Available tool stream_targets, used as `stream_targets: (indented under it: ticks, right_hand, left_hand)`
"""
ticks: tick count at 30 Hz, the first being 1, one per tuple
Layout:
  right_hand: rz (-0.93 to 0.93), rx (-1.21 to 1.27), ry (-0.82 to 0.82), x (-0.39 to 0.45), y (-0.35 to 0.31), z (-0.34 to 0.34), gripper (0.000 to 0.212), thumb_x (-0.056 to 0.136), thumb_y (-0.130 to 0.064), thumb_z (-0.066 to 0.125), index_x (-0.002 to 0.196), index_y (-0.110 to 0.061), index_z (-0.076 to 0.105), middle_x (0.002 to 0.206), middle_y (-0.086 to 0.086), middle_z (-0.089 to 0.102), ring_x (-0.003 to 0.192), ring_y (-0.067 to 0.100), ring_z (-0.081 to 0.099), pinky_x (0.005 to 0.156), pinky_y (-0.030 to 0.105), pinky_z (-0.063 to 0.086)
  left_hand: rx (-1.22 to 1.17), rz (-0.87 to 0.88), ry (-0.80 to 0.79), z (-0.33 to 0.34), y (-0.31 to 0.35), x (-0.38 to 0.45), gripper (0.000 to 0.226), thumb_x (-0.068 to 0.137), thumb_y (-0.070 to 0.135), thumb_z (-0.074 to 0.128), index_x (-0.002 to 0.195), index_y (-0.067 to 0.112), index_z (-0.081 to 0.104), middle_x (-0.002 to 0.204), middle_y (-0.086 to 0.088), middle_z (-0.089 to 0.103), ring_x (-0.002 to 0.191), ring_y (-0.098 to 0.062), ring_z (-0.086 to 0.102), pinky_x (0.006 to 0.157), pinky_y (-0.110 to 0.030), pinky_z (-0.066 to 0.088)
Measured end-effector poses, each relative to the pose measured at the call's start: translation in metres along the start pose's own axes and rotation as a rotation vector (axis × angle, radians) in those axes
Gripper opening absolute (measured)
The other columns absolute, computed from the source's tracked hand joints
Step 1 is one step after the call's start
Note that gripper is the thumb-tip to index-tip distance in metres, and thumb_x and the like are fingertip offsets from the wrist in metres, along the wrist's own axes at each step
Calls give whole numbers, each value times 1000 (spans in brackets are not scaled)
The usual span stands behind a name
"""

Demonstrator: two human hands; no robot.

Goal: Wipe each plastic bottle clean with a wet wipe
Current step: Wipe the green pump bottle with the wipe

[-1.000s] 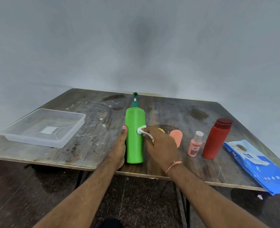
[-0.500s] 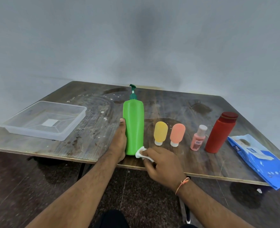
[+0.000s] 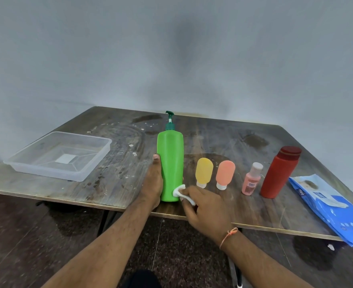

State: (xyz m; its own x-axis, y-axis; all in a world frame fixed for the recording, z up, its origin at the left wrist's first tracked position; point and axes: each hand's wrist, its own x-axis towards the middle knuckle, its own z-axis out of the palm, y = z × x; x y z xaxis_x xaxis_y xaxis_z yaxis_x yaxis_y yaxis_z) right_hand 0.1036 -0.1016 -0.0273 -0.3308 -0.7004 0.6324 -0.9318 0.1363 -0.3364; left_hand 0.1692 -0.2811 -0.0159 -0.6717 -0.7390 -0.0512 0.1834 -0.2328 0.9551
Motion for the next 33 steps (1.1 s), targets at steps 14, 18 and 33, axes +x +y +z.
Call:
stream_targets:
  ticks: [14, 18, 33]
  right_hand:
    - [85, -56, 250, 113, 1, -17, 20, 103, -26, 65, 121, -26, 72, 104, -1, 78, 83, 25, 72, 66, 35, 51]
    - [42, -49, 276, 133, -2, -23, 27, 102, -21, 64, 126, -25, 75, 115, -1, 79, 96, 24, 74, 77, 36, 56]
    - [249, -64, 47, 32, -17, 3, 19, 106, -36, 59, 93, -23, 64, 81, -2, 67, 70, 21, 61, 61, 33, 37]
  left_hand:
    - [58, 99, 12, 7, 4, -14, 99, 77, 97, 38, 126, 17, 69, 108, -16, 78, 98, -42, 75, 87, -65, 60]
    - [92, 95, 9, 5, -4, -9, 103, 73, 101, 41, 124, 17, 70, 109, -18, 77, 100, -46, 74, 88, -70, 58]
    - [152, 114, 75, 7, 9, -15, 60, 110, 56, 23, 111, 19, 70, 102, -10, 79, 89, -23, 76, 74, -35, 62]
